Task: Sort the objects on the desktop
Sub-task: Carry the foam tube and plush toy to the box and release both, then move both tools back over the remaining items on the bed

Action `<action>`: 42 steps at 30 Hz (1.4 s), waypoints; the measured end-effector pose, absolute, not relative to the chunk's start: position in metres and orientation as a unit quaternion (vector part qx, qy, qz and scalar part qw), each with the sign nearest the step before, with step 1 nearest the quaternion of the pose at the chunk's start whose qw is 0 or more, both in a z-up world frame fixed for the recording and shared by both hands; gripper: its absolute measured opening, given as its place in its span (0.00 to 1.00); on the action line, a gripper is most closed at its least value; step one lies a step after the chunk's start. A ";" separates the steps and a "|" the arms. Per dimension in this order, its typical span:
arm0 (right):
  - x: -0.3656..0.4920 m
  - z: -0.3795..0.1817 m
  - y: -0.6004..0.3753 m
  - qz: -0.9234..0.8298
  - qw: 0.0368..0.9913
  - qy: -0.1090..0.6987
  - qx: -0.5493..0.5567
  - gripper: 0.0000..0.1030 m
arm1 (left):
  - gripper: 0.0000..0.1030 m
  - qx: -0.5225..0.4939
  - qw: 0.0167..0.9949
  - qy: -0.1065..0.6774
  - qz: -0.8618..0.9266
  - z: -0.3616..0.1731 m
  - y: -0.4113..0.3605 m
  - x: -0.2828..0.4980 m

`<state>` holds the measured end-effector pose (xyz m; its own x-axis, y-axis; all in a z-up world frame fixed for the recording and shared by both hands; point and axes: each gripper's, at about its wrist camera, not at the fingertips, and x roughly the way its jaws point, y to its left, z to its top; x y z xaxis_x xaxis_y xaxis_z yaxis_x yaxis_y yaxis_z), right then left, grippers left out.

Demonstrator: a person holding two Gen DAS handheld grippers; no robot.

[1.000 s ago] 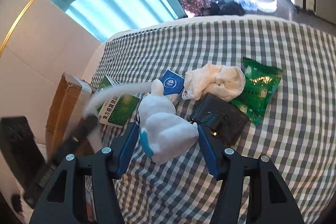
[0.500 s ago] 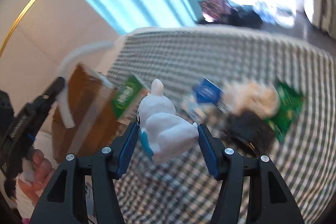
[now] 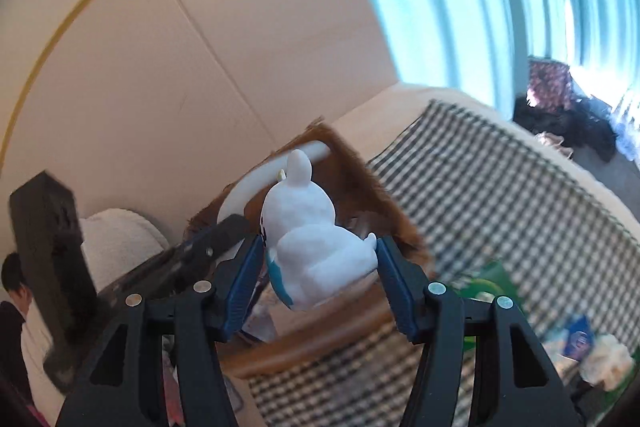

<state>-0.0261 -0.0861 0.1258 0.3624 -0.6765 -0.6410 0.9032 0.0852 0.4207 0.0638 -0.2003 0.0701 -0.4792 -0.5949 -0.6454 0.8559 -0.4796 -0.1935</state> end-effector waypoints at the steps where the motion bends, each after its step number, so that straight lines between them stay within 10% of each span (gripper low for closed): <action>1: -0.022 0.124 -0.092 -0.546 0.722 0.147 0.398 0.57 | 0.13 0.258 0.442 0.263 -0.818 0.065 -0.204 0.066; 3: -0.018 0.118 -0.101 -0.561 0.707 0.156 0.402 0.59 | 0.32 0.263 0.449 0.267 -0.811 0.057 -0.206 0.067; 6: -0.027 0.116 -0.104 -0.579 0.686 0.140 0.418 0.87 | 0.97 0.260 0.465 0.246 -0.810 0.051 -0.201 0.064; 25: -0.180 0.061 0.106 -0.801 0.449 0.126 0.377 0.87 | 1.00 0.304 0.262 0.160 -0.902 0.042 -0.059 -0.029; 42: -0.193 0.020 0.124 -0.791 0.431 0.172 0.398 0.87 | 1.00 0.392 0.270 0.125 -0.871 -0.035 -0.045 -0.067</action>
<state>-0.1933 0.1242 0.0196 -0.3115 -0.5451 -0.7783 0.8184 -0.5701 0.0717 -0.0673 -0.0451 -0.0354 -0.5473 -0.3727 -0.7494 0.5683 -0.8228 -0.0058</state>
